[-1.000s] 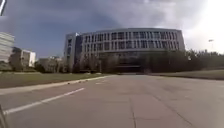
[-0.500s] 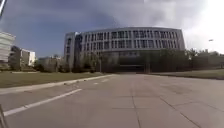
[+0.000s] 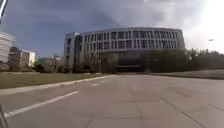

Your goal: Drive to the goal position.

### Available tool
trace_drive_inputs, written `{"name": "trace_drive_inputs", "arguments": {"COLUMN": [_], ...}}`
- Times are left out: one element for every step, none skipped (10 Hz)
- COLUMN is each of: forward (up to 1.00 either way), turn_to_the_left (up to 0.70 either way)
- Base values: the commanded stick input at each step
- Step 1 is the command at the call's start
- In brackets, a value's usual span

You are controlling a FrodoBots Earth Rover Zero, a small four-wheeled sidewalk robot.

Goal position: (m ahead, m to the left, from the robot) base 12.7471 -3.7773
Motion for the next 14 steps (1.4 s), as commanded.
{"name": "trace_drive_inputs", "arguments": {"forward": [0.70, 0.70, 0.70, 0.70, 0.70, 0.70, 0.70, 0.70, 0.70, 0.70, 0.70, 0.70, 0.70, 0.70], "turn_to_the_left": [0.00, 0.00, 0.00, 0.00, 0.00, 0.00, 0.00, 0.00, 0.00, 0.00, 0.00, 0.00, 0.00, 0.00]}}
